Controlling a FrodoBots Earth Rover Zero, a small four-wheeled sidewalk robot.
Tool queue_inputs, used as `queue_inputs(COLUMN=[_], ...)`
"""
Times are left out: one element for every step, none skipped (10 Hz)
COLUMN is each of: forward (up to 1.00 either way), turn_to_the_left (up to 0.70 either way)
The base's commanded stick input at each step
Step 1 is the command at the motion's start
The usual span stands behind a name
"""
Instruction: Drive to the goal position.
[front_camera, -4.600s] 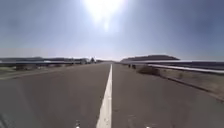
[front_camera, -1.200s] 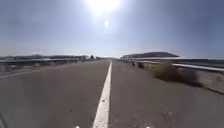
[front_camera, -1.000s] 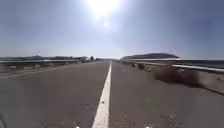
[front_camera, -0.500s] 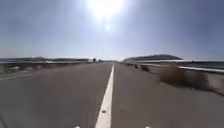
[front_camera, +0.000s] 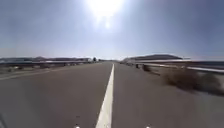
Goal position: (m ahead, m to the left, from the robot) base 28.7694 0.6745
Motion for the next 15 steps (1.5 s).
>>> queue_inputs(forward=[0.70, 0.70, 0.70, 0.70, 0.70, 0.70, 0.70, 0.70, 0.70, 0.70, 0.70, 0.70, 0.70, 0.70, 0.70], turn_to_the_left=[0.00, 0.00, 0.00, 0.00, 0.00, 0.00, 0.00, 0.00, 0.00, 0.00, 0.00, 0.00, 0.00, 0.00, 0.00])
